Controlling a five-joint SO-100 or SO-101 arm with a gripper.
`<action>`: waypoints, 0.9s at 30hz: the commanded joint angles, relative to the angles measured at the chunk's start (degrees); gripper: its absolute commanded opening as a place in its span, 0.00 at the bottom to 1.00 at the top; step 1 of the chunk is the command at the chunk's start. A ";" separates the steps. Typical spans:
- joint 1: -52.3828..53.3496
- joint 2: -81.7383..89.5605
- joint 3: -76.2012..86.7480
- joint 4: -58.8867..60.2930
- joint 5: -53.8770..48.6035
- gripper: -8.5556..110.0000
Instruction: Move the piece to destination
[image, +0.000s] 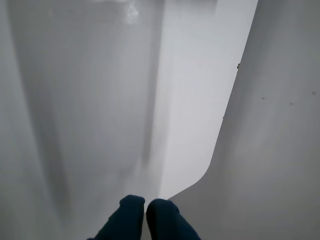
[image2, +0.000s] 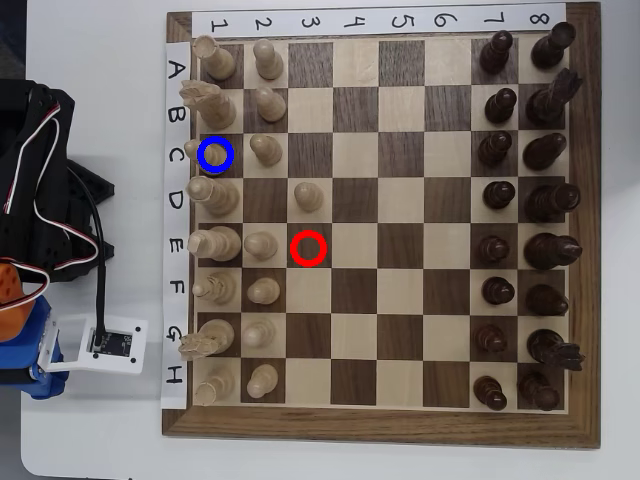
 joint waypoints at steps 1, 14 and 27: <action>1.76 3.25 -2.20 0.18 2.02 0.07; 0.26 3.25 -2.20 0.18 0.26 0.07; 0.09 3.25 -2.20 0.18 0.09 0.07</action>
